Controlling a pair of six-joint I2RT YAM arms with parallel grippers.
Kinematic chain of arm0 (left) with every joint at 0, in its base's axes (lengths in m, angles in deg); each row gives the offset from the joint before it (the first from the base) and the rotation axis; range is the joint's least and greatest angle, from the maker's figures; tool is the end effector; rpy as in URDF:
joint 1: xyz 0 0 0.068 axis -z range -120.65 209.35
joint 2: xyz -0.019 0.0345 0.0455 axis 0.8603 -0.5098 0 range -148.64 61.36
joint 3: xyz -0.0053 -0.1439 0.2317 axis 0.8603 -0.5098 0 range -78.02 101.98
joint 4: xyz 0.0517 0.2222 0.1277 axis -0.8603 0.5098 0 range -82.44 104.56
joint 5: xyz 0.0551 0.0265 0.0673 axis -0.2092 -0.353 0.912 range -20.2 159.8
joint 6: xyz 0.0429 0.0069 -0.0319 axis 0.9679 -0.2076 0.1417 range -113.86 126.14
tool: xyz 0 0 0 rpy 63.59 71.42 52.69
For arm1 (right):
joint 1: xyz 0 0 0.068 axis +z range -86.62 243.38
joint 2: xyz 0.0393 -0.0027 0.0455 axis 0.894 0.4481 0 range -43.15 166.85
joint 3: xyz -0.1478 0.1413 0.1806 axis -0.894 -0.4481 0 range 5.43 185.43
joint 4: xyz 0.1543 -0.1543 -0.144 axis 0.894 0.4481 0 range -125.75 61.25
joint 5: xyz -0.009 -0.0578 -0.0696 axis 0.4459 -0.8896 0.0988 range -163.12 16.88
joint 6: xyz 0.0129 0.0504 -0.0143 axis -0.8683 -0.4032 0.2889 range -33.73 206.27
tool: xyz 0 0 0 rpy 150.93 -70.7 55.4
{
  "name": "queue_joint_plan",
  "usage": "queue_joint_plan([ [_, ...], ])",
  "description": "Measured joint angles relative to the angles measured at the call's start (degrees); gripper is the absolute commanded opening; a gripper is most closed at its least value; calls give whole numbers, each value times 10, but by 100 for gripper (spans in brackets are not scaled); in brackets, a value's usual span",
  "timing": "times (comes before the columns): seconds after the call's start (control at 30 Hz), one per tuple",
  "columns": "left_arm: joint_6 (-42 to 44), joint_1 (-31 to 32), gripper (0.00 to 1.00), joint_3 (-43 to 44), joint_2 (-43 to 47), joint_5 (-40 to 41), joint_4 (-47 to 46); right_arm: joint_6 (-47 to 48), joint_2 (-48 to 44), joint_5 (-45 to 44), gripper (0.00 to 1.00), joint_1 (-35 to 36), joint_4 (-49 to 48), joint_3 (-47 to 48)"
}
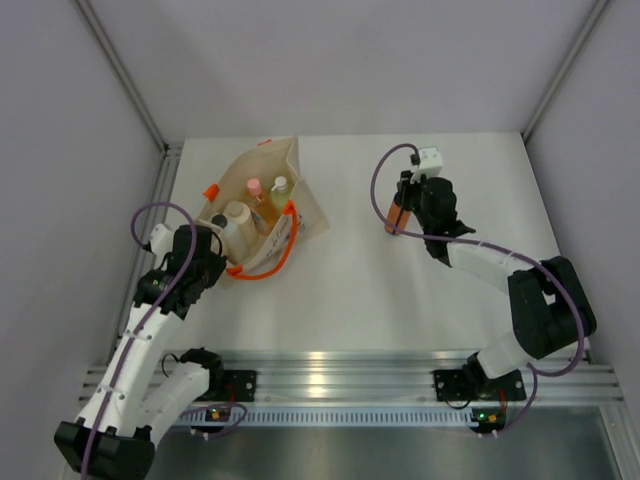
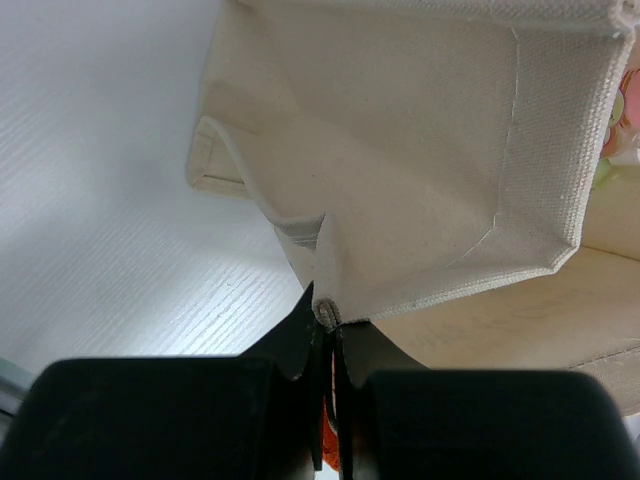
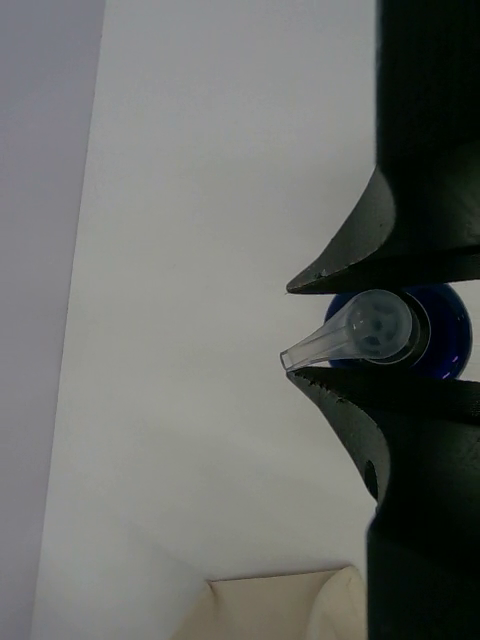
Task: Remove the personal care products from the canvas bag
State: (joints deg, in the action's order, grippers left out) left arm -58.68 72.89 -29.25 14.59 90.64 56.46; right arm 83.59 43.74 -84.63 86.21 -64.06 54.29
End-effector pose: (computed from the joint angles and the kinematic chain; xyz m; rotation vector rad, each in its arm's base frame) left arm 0.1539 -0.0240 0.2960 -1.1602 2.0264 -0.2491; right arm 0.3190 0.1265 0.2551 -0.1583 1.7323 0.1524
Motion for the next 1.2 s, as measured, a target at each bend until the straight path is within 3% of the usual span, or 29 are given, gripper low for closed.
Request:
queue_joint_plan([
  [0.27,0,0,0,0,0,0,0,0,2,3,1,3,-26,-25],
  [0.37,0,0,0,0,1,0,0,1,2,6,14,5,-30,-28],
  [0.43,0,0,0,0,1,0,0,3,2,8,29,7,-30,-28],
  [0.6,0,0,0,0,2,0,0,7,2,13,43,9,-31,-28],
  [0.73,0,0,0,0,2,0,0,7,2,21,63,14,-32,-27],
  [0.97,0,0,0,0,2,0,0,12,2,22,67,35,-6,-1],
  [1.2,0,0,0,0,2,-2,0,17,-1,0,74,100,103,130],
])
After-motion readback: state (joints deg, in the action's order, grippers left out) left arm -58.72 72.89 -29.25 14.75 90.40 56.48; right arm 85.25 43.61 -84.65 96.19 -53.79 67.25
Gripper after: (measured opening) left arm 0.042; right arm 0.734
